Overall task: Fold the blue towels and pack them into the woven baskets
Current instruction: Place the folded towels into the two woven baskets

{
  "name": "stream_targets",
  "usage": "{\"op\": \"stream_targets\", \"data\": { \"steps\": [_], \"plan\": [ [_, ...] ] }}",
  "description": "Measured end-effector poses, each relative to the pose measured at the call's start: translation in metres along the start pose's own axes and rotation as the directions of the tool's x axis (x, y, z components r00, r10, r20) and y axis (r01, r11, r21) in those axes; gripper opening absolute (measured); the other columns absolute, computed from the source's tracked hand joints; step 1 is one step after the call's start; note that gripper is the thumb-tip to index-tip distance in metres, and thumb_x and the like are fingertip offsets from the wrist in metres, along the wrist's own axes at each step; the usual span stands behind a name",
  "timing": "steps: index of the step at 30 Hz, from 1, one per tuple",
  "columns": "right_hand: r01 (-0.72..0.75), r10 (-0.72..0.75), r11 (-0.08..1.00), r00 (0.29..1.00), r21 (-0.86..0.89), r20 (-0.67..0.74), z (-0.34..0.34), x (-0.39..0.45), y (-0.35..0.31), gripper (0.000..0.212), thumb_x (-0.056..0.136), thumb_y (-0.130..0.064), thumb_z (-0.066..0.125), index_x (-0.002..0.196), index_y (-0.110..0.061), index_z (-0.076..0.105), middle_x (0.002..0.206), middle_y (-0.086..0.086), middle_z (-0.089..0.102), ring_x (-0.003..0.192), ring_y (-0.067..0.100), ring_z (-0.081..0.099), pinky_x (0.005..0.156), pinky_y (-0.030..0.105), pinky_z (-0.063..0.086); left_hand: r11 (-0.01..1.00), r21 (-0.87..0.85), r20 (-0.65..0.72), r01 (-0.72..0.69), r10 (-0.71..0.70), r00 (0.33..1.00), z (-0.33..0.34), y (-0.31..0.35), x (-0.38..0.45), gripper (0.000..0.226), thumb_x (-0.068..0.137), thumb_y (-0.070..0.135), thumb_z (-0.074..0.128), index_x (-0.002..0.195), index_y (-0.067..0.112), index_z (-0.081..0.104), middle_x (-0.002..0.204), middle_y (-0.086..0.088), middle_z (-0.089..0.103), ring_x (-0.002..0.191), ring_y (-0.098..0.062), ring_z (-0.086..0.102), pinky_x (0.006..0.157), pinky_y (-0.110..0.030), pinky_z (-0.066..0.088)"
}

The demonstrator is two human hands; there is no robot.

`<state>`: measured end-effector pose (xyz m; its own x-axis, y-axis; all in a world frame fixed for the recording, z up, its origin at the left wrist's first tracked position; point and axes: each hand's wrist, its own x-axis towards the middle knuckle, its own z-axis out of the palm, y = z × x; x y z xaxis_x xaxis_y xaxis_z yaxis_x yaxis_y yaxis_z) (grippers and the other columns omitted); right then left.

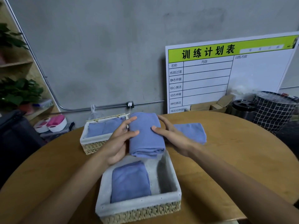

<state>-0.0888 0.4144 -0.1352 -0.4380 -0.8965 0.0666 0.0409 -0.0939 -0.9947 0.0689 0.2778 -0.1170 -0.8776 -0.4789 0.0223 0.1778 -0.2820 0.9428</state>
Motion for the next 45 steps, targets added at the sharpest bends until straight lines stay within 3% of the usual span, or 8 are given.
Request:
{"op": "stream_targets", "data": {
  "steps": [5, 14, 18, 21, 28, 33, 38, 45],
  "plan": [
    [-0.129, 0.102, 0.973, 0.984, 0.191, 0.143, 0.014, -0.023, 0.007, 0.061, 0.093, -0.046, 0.065, 0.147, -0.033, 0.04, 0.138, -0.001, 0.06, 0.126, 0.021, 0.059, 0.111, 0.048, 0.042, 1.0, -0.008, 0.056, -0.03, 0.031, 0.998, 0.002, 0.0, -0.023, 0.074, 0.067, 0.019, 0.09, 0.133, 0.027, 0.059, 0.131, -0.007, 0.066, 0.122, -0.027, 0.062, 0.091, -0.037, 0.058],
    [-0.163, 0.127, 0.933, 0.983, 0.321, 0.13, 0.019, -0.035, 0.012, 0.062, 0.094, -0.045, 0.065, 0.146, -0.018, 0.045, 0.142, 0.011, 0.056, 0.132, 0.031, 0.053, 0.114, 0.054, 0.036, 1.0, -0.029, 0.033, -0.01, 0.01, 0.999, 0.001, -0.016, -0.033, 0.064, 0.074, 0.018, 0.082, 0.133, 0.029, 0.06, 0.13, -0.01, 0.067, 0.121, -0.028, 0.064, 0.093, -0.036, 0.057],
    [-0.168, 0.188, 0.959, 0.98, 0.227, -0.071, 0.006, -0.037, 0.02, 0.074, 0.081, -0.042, 0.078, 0.143, -0.032, 0.041, 0.109, -0.004, 0.069, 0.098, 0.018, 0.067, 0.081, 0.034, 0.055, 1.0, 0.007, 0.026, -0.005, 0.005, 1.0, -0.009, -0.028, -0.03, 0.1, 0.042, 0.031, 0.102, 0.133, 0.025, 0.06, 0.132, -0.011, 0.065, 0.124, -0.027, 0.061, 0.088, -0.032, 0.058],
    [-0.153, 0.166, 0.981, 0.98, 0.121, -0.107, -0.003, -0.04, 0.026, 0.077, 0.078, -0.045, 0.08, 0.142, -0.04, 0.039, 0.131, -0.001, 0.061, 0.107, 0.018, 0.066, 0.081, 0.034, 0.056, 0.998, 0.055, 0.007, 0.023, -0.024, 1.0, -0.013, -0.035, -0.031, 0.101, 0.042, 0.033, 0.102, 0.133, 0.024, 0.06, 0.131, -0.011, 0.066, 0.125, -0.028, 0.061, 0.096, -0.04, 0.055],
    [-0.089, 0.053, 0.97, 0.985, -0.226, -0.162, 0.0, -0.053, 0.021, 0.054, 0.085, -0.031, 0.077, 0.129, -0.035, 0.046, 0.094, 0.005, 0.056, 0.078, 0.012, 0.06, 0.062, 0.029, 0.051, 0.938, 0.323, -0.053, 0.125, -0.114, 0.992, -0.021, -0.043, -0.041, 0.048, 0.092, 0.002, 0.066, 0.131, 0.029, 0.06, 0.122, -0.001, 0.071, 0.115, -0.027, 0.067, 0.094, -0.065, 0.051],
    [0.071, -0.094, 0.752, 0.996, -0.655, 0.0, 0.004, -0.055, 0.024, 0.038, 0.084, -0.02, 0.078, 0.116, -0.022, 0.058, 0.101, 0.0, 0.058, 0.067, 0.013, 0.063, 0.065, 0.038, 0.058, 0.866, 0.475, -0.069, 0.155, -0.139, 0.988, -0.025, -0.051, -0.049, 0.045, 0.088, 0.008, 0.074, 0.122, 0.035, 0.063, 0.122, 0.002, 0.068, 0.107, -0.019, 0.071, 0.082, -0.063, 0.057],
    [0.181, -0.151, 0.485, 0.981, -0.856, 0.122, 0.01, -0.056, 0.018, 0.037, 0.081, -0.021, 0.079, 0.114, -0.023, 0.065, 0.088, -0.015, 0.047, 0.075, -0.002, 0.049, 0.068, 0.01, 0.04, 0.858, 0.475, -0.074, 0.196, -0.183, 0.98, -0.025, -0.058, -0.049, 0.04, 0.088, 0.007, 0.075, 0.116, 0.032, 0.061, 0.12, -0.001, 0.069, 0.104, -0.024, 0.072, 0.084, -0.064, 0.056],
    [0.181, -0.072, 0.438, 0.984, -0.881, 0.166, 0.011, -0.05, 0.0, 0.035, 0.082, -0.015, 0.078, 0.116, -0.015, 0.07, 0.082, -0.02, 0.049, 0.074, -0.003, 0.052, 0.073, 0.014, 0.043, 0.917, 0.255, -0.099, 0.305, -0.289, 0.952, -0.021, -0.06, -0.046, 0.04, 0.087, 0.001, 0.071, 0.119, 0.017, 0.052, 0.125, -0.01, 0.068, 0.114, -0.035, 0.066, 0.086, -0.061, 0.055]
  ]
}}
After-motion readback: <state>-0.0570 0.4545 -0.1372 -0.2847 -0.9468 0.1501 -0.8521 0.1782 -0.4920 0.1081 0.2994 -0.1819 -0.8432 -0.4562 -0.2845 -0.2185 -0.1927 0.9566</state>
